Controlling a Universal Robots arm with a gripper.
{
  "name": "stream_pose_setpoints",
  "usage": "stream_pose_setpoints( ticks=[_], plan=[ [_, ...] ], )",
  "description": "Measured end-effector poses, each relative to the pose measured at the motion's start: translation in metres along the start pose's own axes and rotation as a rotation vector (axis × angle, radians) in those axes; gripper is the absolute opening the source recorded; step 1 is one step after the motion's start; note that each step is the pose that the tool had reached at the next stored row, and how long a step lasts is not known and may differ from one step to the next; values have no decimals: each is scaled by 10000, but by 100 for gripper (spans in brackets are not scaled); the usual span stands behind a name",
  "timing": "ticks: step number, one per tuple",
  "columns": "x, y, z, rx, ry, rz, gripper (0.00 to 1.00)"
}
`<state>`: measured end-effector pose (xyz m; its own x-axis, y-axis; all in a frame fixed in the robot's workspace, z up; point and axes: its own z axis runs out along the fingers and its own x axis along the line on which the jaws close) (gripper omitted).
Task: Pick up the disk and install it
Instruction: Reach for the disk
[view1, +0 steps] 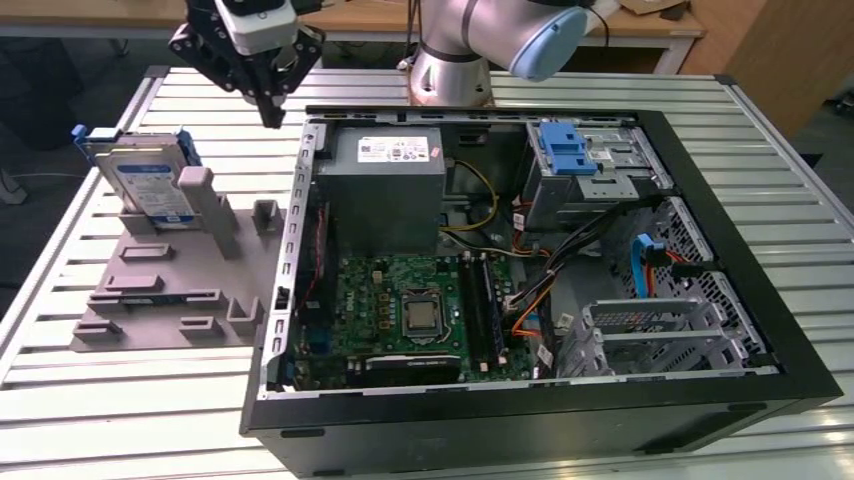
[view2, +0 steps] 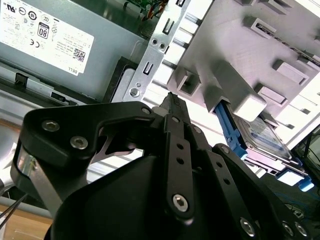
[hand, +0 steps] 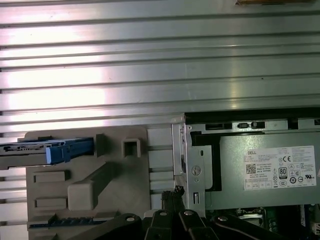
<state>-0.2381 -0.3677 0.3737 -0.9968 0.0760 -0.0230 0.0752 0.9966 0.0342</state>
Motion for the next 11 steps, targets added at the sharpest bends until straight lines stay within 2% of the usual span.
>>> stream_pose_setpoints(
  ticks=[11],
  plan=[
    [16,-2,28,1,14,0,11]
  ],
)
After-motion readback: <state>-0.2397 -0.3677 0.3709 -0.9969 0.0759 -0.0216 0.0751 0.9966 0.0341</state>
